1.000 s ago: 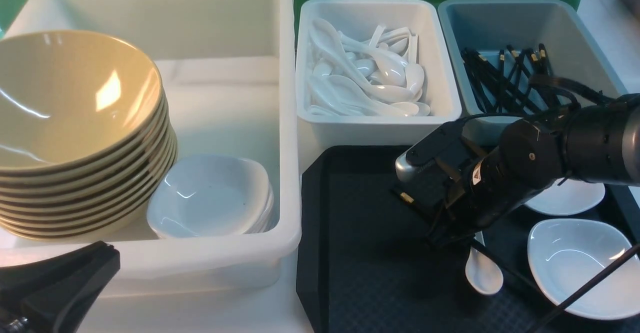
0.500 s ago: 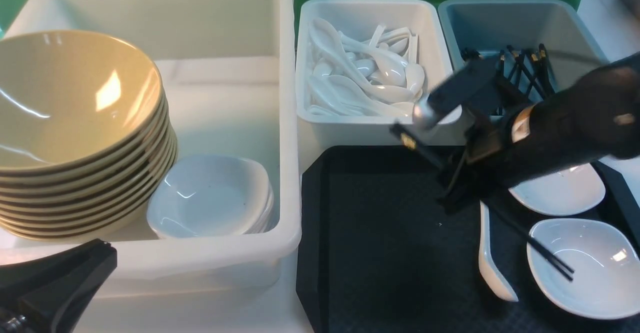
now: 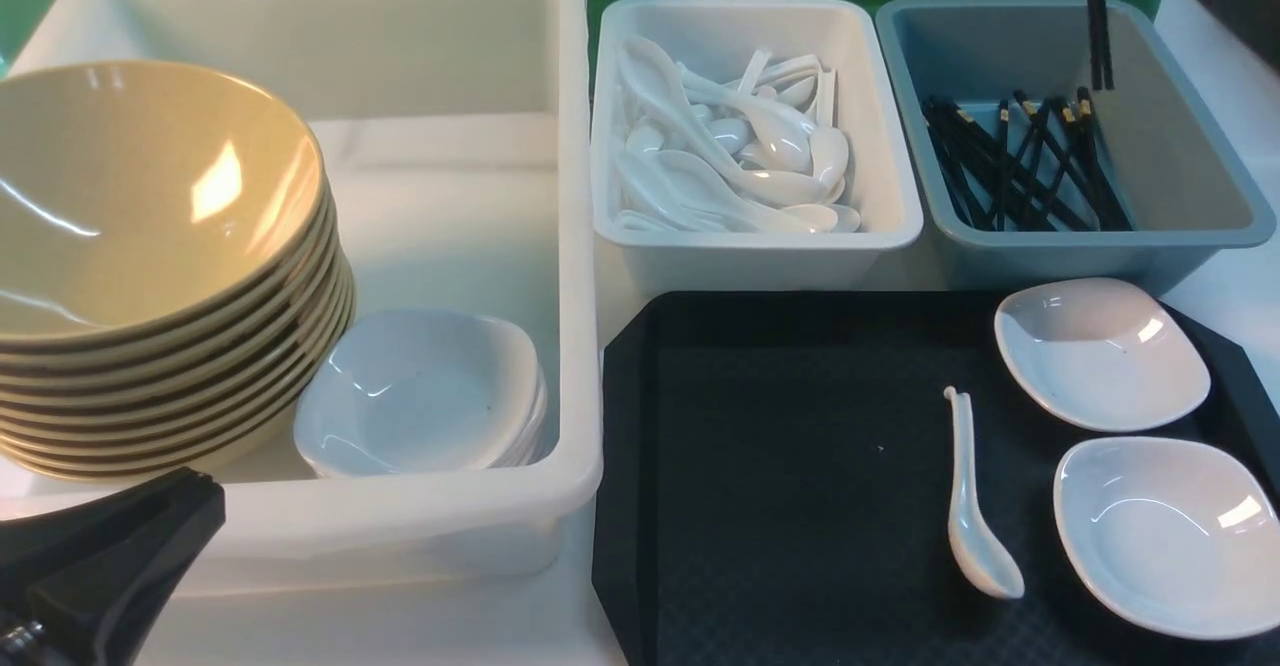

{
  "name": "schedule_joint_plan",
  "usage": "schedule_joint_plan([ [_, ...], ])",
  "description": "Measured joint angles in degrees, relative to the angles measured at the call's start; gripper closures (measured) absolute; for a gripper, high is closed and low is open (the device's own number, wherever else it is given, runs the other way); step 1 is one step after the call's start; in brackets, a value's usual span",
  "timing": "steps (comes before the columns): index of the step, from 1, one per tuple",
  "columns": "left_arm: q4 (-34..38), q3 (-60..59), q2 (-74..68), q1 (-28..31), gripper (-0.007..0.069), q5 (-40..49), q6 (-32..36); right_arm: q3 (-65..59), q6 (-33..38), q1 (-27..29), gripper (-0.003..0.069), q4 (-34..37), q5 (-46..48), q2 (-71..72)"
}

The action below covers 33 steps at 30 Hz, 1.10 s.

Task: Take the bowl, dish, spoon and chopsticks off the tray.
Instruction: Use the right arm to put the chopsticks into the small storage box on the right, then use the right arm to grab the plate

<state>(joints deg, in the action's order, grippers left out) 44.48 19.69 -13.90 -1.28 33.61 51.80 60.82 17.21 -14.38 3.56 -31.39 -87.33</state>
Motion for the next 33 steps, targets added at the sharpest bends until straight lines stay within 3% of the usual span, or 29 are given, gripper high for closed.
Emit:
schedule_joint_plan([
  [5,0.0,0.0,0.0,0.0,0.0625,-0.1,0.0,5.0,-6.6,4.2,0.0489,0.6,4.8,-11.4],
  [8,0.0,-0.2,0.0,0.0,0.0625,-0.1,0.0,8.2,-9.3,5.9,0.0412,0.8,13.7,-14.6],
  [9,0.0,-0.3,0.0,0.0,0.0625,-0.1,0.0,9.9,-10.1,6.5,0.0351,0.8,20.2,-14.9],
  [11,0.0,-0.4,0.0,0.0,0.0625,-0.1,0.0,11.1,-10.1,6.6,0.0315,0.8,23.5,-14.6],
  [14,0.1,-0.5,0.0,0.0,0.0625,-0.1,0.0,13.2,-10.3,6.7,0.0255,0.8,39.4,-10.8],
  [15,0.1,-0.5,0.0,0.0,0.0625,-0.1,0.0,13.2,-10.3,6.7,0.0253,0.8,40.4,-10.5],
  [20,0.2,-0.5,0.0,0.0,0.0625,-0.1,0.0,13.5,-11.6,6.7,0.0246,0.0,67.0,-2.7],
  [24,0.2,-0.5,0.0,0.0,0.0625,-0.1,0.0,9.7,-11.8,6.7,0.0246,-1.5,80.6,-0.5],
  [28,0.2,-0.5,0.0,0.0,0.0625,-0.1,0.0,3.7,-12.6,6.7,0.0246,-3.6,87.1,-0.3],
  [33,0.2,-0.5,0.0,-0.2,0.0625,-0.1,0.0,-6.3,-15.7,6.7,0.0246,-4.7,85.8,0.5],
])
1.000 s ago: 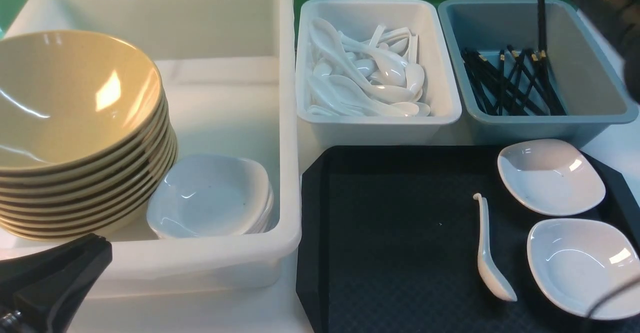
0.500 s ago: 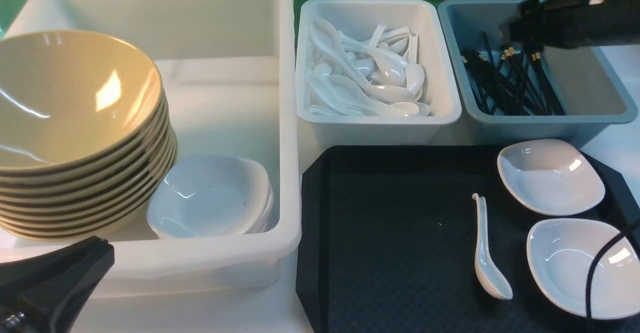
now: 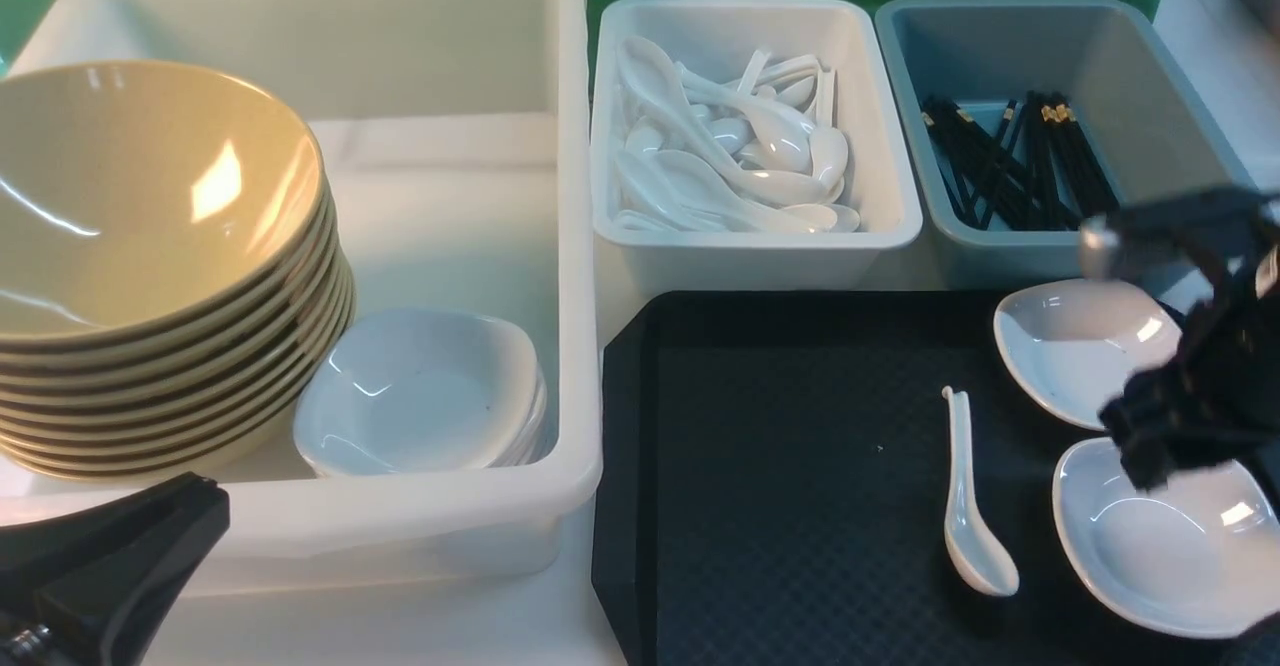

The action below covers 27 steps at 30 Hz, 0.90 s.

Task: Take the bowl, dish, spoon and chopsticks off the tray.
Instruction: Use the right arm to grab the plate

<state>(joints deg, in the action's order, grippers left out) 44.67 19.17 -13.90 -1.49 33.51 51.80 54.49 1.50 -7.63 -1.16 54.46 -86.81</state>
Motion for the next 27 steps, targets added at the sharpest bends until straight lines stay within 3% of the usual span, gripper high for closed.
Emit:
schedule_joint_plan([
  [5,0.0,0.0,0.0,-1.6,0.0625,0.0,0.0,-8.1,-1.5,0.0,0.0246,0.5,-8.2,0.2],
  [10,-0.1,0.0,0.0,-3.1,0.0625,0.0,0.0,-12.2,0.0,-0.9,0.0253,6.9,-14.6,0.1],
  [17,-0.2,0.0,0.0,-3.2,0.0625,0.0,0.0,-10.6,2.0,-7.8,0.0255,9.9,-16.2,0.0],
  [23,-0.5,0.0,0.0,-3.2,0.0625,0.0,0.0,-7.4,-2.5,-6.4,0.0255,2.5,-10.8,3.0],
  [27,-0.6,0.0,0.0,-3.2,0.0625,0.0,0.0,-7.0,-5.2,-1.4,0.0255,-2.4,-8.9,4.5],
])
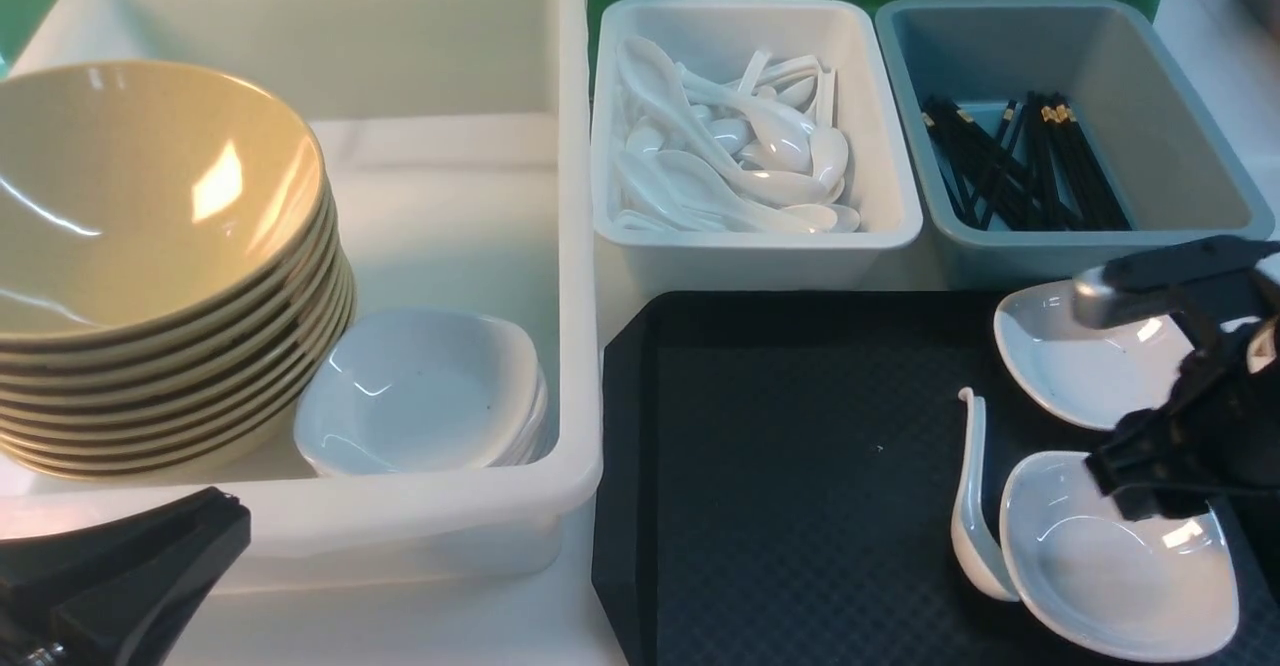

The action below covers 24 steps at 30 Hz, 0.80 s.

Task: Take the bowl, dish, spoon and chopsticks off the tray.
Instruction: Use the right arm to grab the plate

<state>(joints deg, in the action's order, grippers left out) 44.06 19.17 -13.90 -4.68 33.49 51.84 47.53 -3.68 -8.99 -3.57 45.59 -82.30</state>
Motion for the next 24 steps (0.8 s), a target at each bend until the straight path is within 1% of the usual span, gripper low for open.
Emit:
schedule_joint_plan([
  [1,0.0,0.0,0.0,0.0,0.0625,0.0,0.0,0.0,-0.3,1.8,0.0255,-0.5,-0.4,-0.4],
  [3,0.0,0.0,0.0,0.0,0.0625,0.0,0.0,0.0,-0.4,3.4,0.0255,-0.7,-1.5,-1.2],
  [8,0.0,0.0,0.0,0.0,0.0625,0.0,0.0,0.0,0.7,4.8,0.0267,-0.3,-5.2,-6.3],
  [12,0.0,0.0,0.0,0.0,0.0625,0.0,0.0,0.1,2.8,4.8,0.0334,0.6,-5.6,-10.1],
  [13,0.0,0.0,0.0,0.0,0.0625,0.0,0.0,0.1,3.0,4.8,0.0339,0.7,-5.6,-10.2],
  [16,0.0,0.0,0.0,0.0,0.0625,0.0,0.0,0.5,6.9,5.0,0.0401,2.8,-4.6,-10.0],
  [18,0.0,0.0,0.0,0.0,0.0625,-0.1,0.0,0.6,9.2,5.0,0.0441,4.1,-3.6,-9.0],
  [24,0.0,0.0,0.0,0.0,0.0625,-0.2,0.0,0.6,11.8,5.0,0.0515,5.8,-0.8,-2.6],
])
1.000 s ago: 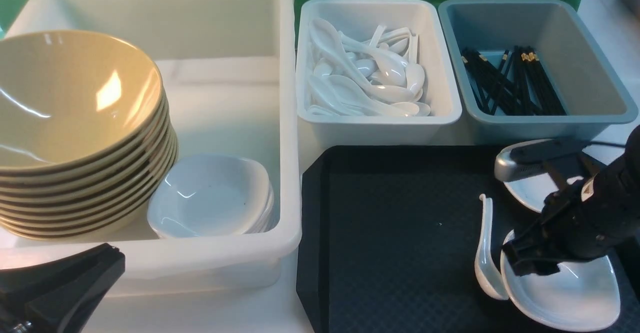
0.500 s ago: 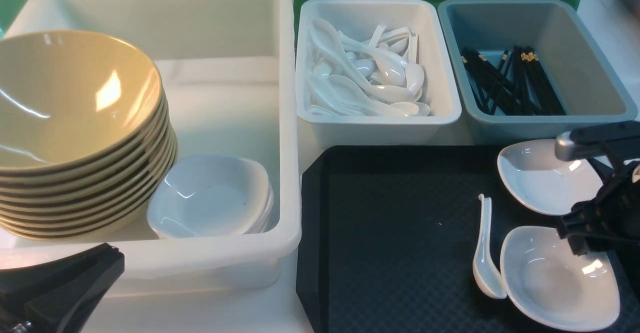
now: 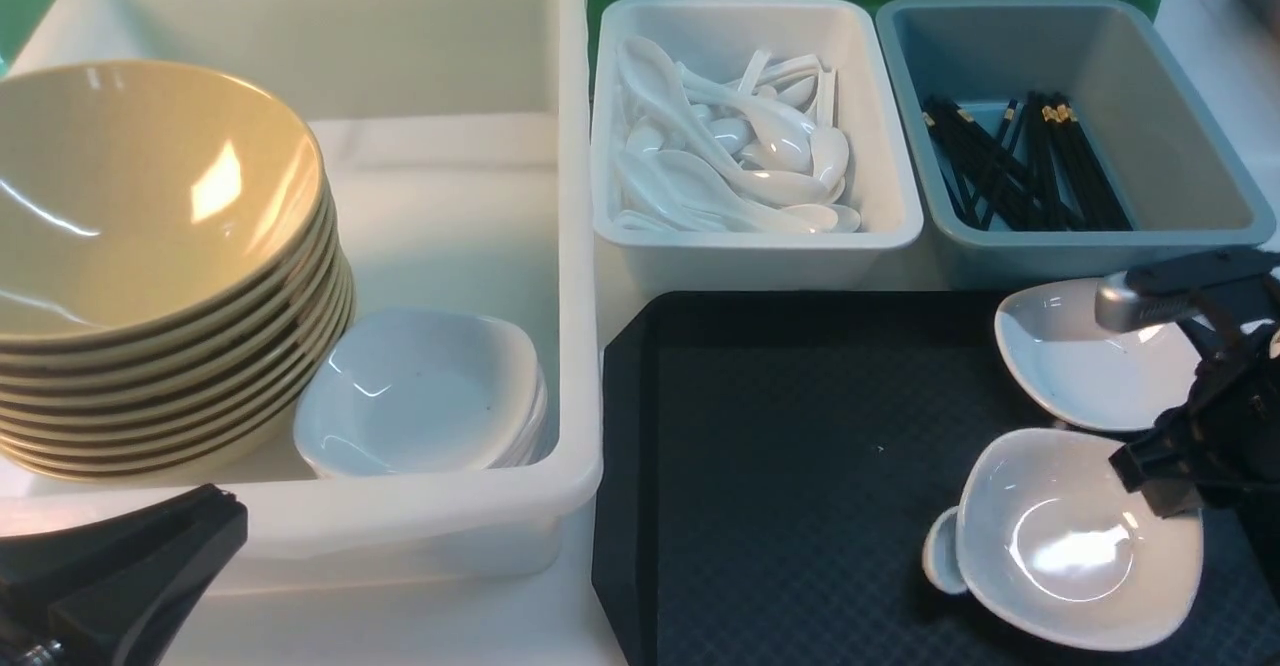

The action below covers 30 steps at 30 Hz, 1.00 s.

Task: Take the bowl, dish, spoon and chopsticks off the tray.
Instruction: Use the right arm to grab the plate, then use the right arm to put the plate into the large storage box on the left

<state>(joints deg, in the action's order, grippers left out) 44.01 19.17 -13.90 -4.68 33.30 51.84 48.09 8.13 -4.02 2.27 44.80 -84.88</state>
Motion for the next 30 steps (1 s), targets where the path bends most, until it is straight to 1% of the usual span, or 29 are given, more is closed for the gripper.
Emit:
schedule_joint_plan([
  [2,0.0,0.0,0.0,0.0,0.0625,-0.1,0.0,0.0,1.3,0.0,0.0562,1.0,1.0,5.7],
  [3,-0.2,0.0,0.0,0.0,0.0625,-0.1,0.0,0.0,2.1,0.0,0.0571,1.5,1.2,7.6],
  [6,-0.4,0.0,0.0,0.0,0.0625,-0.1,0.0,0.0,3.3,0.0,0.0582,2.8,1.5,10.8],
  [9,-0.4,0.0,0.0,0.0,0.0625,-0.1,0.0,0.8,4.0,0.0,0.0585,3.9,3.9,14.6],
  [12,0.2,0.0,0.1,0.0,0.0625,-0.2,0.0,4.4,5.3,0.0,0.0585,6.1,7.8,16.7],
  [15,0.5,0.0,0.4,0.0,0.0625,-0.5,0.0,7.7,6.9,0.0,0.0585,8.7,9.0,17.5],
  [16,0.7,0.0,0.7,0.0,0.0625,-0.8,0.0,10.2,8.3,0.0,0.0585,11.3,9.3,17.7],
  [17,0.7,0.0,0.7,0.0,0.0625,-0.9,0.0,11.3,9.0,0.0,0.0585,12.0,9.4,17.7],
  [18,0.7,0.0,0.7,0.0,0.0625,-1.1,0.0,14.4,11.3,0.0,0.0585,16.0,9.3,17.7],
  [19,0.7,0.0,0.7,0.0,0.0625,-1.1,0.0,15.6,12.0,0.0,0.0585,17.4,9.3,17.6],
  [21,0.7,0.0,0.7,0.0,0.0625,-1.3,0.0,17.8,14.7,0.0,0.0585,22.6,9.3,17.1],
  [22,0.7,0.0,0.7,0.0,0.0625,-1.3,0.0,19.2,17.4,-0.1,0.0585,27.1,9.3,16.4],
  [23,0.7,0.0,0.7,0.0,0.0625,-1.4,0.0,20.0,18.9,-0.2,0.0585,29.6,9.1,15.7],
  [24,0.7,0.0,0.7,0.0,0.0625,-1.5,0.0,21.1,22.6,-1.2,0.0585,35.5,8.9,14.5],
  [26,0.7,0.0,0.7,0.0,0.0625,-1.9,0.0,22.4,26.3,-3.5,0.0585,41.8,8.5,12.1],
  [27,0.7,0.0,0.7,0.0,0.0625,-2.0,0.0,23.1,28.4,-5.9,0.0585,45.4,8.0,10.5],
  [30,0.7,0.0,0.7,0.0,0.0625,-2.2,0.0,24.9,30.9,-13.0,0.0585,49.5,4.8,5.6],
])
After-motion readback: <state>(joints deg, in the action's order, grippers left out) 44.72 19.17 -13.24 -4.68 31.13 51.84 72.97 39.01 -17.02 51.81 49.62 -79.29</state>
